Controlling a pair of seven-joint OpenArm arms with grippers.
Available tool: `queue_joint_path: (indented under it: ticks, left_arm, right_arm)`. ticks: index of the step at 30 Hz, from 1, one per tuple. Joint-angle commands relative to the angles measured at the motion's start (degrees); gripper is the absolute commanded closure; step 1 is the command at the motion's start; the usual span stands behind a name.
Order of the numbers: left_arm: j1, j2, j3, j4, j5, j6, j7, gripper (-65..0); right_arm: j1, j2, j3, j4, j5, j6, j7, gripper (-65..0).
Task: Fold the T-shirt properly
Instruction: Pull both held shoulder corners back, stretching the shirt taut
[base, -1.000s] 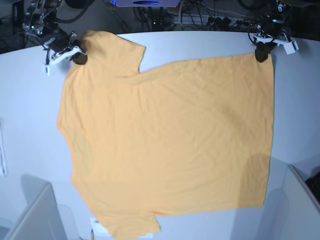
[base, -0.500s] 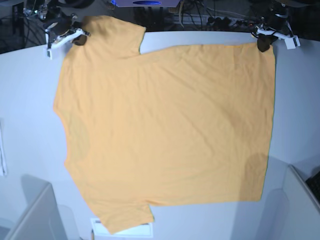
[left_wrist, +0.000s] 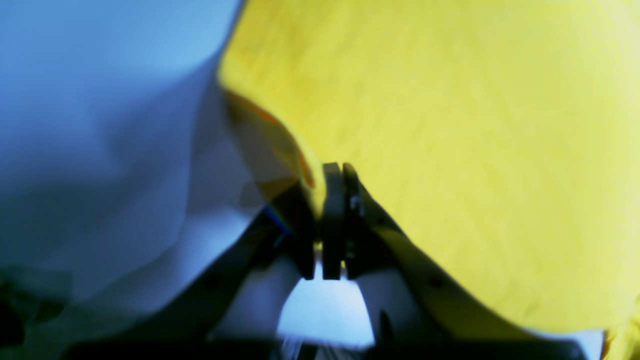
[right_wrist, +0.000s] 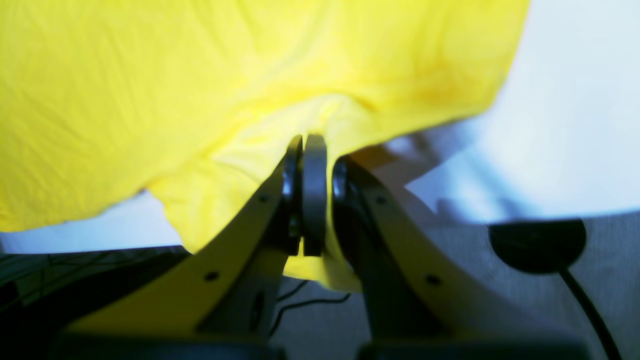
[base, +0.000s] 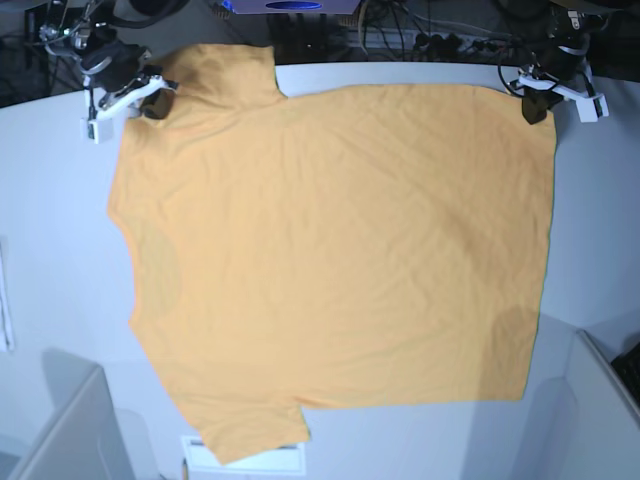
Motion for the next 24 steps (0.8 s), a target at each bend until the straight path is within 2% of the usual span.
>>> queue_joint_path:
  ticks: [1,9,10,12,14,17,22,24]
  left_arm:
    - [0.4,-0.6,-0.3,1.2,-0.8,-0.3,-0.8,0.0]
    - [-1.7,-0.6,-0.6,3.8,-0.7,0.0,-0.9,0.0]
    - [-2.5,-0.6,-0.6,3.7,-0.6,1.0,-0.9,0.0]
    - [-3.2,-0.6,-0.3,3.8,-0.6,3.5,-0.9,0.0]
    - [-4.1,-0.6,-0.2,3.9,-0.6,4.7,-0.9,0.0]
    - [-5.6,-0.6,-0.1,3.7,-0.6,4.9,-0.8,0.0]
    - [-6.6,-0.8,-0.1,3.1,-0.6,5.0,-0.8,0.0]
    - [-7.6,-0.8,-0.1,1.6,-0.6,5.0,-0.8,0.0]
  right_arm:
    - [0.7,0.4,0.3,1.1,0.9,0.2,0.9,0.0]
    - [4.9,0.5,0.3,2.3,0.9,0.2,0.9,0.0]
    - [5.7,0.6,0.3,2.2,0.7,0.2,0.9,0.0]
    - [7.3,0.7,0.6,2.3,0.8,0.2,-0.6,0.0]
    - [9.2,0.8,0.7,2.3,0.6,0.2,-2.3,0.0]
    - [12.6,0.9,0.7,2.1,0.5,0.2,-5.1,0.0]
    - [17.6,0.9,0.6,1.3,0.3,0.1,-6.4,0.0]
    - [19.9,0.9,0.4,0.2,0.3,-1.4,-7.8,0.0]
